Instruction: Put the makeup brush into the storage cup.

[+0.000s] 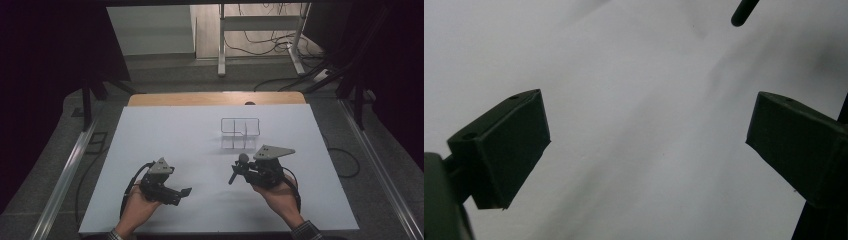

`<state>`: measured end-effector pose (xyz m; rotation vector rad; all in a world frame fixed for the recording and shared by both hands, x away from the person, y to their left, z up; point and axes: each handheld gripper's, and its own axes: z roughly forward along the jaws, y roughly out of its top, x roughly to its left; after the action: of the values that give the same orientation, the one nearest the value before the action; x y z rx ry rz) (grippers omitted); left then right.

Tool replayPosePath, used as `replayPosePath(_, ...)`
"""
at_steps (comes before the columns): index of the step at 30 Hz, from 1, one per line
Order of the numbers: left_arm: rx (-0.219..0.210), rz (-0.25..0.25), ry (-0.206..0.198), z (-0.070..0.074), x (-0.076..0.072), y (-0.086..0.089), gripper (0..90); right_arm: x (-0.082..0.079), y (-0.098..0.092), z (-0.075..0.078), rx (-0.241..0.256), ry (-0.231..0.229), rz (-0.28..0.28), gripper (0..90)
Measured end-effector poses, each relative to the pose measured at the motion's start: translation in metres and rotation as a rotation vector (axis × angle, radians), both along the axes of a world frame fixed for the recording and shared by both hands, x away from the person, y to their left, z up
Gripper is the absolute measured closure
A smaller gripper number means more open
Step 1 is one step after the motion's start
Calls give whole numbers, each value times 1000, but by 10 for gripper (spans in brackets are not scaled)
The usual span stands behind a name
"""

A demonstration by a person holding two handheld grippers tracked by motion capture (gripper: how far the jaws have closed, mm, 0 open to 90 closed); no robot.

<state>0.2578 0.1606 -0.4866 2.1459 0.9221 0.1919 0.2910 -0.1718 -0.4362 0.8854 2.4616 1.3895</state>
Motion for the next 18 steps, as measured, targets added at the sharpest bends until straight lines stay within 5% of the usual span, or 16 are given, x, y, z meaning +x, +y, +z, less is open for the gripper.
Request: replayPosePath(18, 8, 23, -1, 2, -1, 17, 43, 5, -13, 2, -8, -12, -30, 763)
